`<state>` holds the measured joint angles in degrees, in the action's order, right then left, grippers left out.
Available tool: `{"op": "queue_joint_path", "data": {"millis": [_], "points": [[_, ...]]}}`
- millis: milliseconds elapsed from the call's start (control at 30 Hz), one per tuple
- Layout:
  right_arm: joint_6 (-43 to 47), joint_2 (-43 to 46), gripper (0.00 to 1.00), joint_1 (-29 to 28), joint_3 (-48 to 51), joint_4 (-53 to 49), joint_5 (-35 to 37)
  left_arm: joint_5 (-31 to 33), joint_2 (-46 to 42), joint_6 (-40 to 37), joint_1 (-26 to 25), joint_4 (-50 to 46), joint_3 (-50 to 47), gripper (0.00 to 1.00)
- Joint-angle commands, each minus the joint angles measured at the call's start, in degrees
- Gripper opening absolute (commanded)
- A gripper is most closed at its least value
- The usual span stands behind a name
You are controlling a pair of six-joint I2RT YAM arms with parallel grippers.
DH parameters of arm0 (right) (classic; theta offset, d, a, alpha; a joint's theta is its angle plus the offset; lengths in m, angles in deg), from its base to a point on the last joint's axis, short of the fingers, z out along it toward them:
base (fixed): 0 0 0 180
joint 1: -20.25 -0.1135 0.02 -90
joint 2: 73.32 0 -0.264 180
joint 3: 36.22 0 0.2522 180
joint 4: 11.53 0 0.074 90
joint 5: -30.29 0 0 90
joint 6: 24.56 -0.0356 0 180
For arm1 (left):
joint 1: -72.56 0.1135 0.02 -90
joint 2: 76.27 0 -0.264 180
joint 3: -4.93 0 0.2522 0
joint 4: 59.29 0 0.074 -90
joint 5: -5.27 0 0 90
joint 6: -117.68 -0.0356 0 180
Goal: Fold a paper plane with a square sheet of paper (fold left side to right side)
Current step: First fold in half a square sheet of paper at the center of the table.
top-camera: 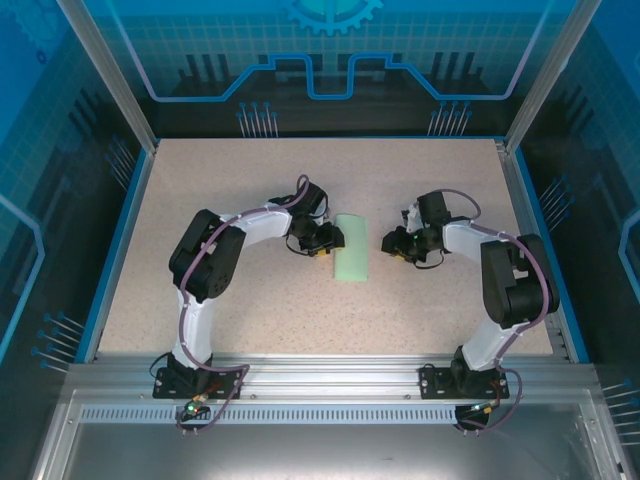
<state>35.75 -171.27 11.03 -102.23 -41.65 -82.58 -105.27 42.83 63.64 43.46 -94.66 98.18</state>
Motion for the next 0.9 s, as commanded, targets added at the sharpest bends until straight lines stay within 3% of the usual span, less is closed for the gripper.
{"op": "queue_joint_path", "data": {"millis": [0,867], "points": [[0.79,1.80,0.35,1.20,0.43,-0.96,0.09,1.33,2.36,-1.56,-0.68,-2.86,1.85,0.46],[0.53,1.87,0.36,1.21,1.00,-0.39,-0.93,3.13,6.00,-5.24,-2.34,-8.50,6.61,0.47]]}}
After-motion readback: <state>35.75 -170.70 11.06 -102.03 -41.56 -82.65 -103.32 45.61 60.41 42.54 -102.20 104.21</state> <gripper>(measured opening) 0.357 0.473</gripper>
